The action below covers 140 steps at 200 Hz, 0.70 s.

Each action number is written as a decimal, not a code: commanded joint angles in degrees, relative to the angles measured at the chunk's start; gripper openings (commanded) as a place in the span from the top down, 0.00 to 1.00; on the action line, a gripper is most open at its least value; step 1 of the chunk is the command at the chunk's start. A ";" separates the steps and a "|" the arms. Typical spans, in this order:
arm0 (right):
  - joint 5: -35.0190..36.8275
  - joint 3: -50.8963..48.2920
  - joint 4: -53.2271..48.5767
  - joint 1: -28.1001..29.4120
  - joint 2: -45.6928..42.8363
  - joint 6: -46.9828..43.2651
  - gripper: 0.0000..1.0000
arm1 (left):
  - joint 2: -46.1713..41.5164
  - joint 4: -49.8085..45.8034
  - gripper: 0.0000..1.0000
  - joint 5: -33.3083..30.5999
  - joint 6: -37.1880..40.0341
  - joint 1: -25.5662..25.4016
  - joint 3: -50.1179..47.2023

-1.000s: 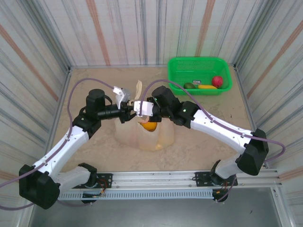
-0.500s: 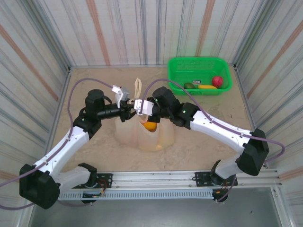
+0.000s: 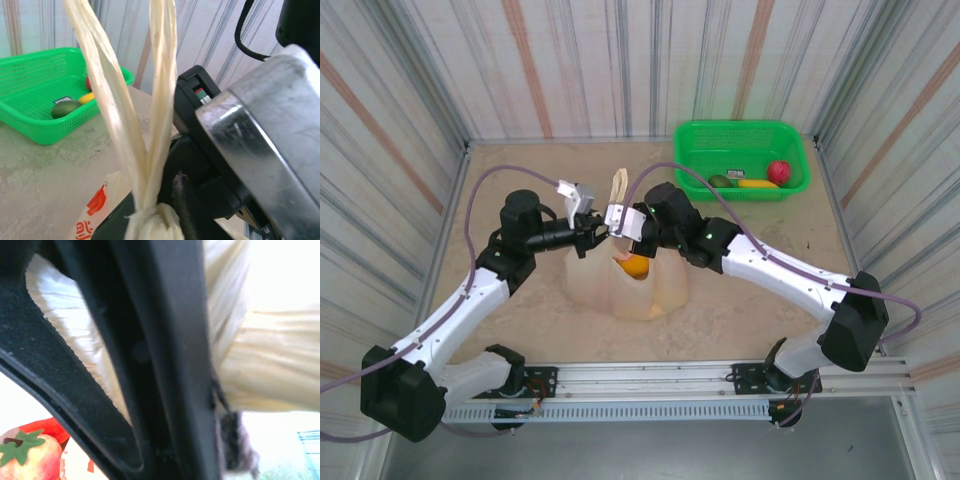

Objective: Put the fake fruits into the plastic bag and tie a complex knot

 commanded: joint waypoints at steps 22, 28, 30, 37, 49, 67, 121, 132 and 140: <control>-4.32 -1.27 6.88 1.34 -2.47 1.62 1.00 | 0.36 -0.54 0.97 0.95 1.30 -1.35 -1.32; -4.11 -1.41 6.99 1.25 -2.66 1.64 1.00 | 0.19 -0.43 0.99 0.89 1.37 -1.30 -1.40; -4.02 -1.49 7.01 1.21 -2.77 1.65 1.00 | 0.14 -0.44 0.99 0.83 1.39 -1.34 -1.45; -3.65 -1.76 7.14 1.18 -3.00 1.77 0.95 | 0.05 -0.44 1.00 0.65 1.48 -1.27 -1.37; -2.90 -2.41 7.43 0.99 -3.54 1.84 0.83 | -0.23 -0.21 1.00 0.47 1.47 -1.10 -1.66; -2.19 -3.74 7.85 0.48 -5.08 1.93 0.72 | -0.59 0.32 1.00 0.26 1.23 -0.74 -1.98; -13.68 -9.05 6.03 -6.16 -14.07 5.21 0.65 | -1.88 2.55 1.00 -0.51 1.86 -0.30 -2.65; -16.89 -9.79 6.41 -8.49 -16.26 7.68 0.62 | -2.42 3.53 1.00 -0.36 2.04 -0.29 -2.73; -18.77 -9.83 7.07 -10.56 -17.57 10.74 0.58 | -2.90 3.85 1.00 -0.36 2.46 -0.34 -2.69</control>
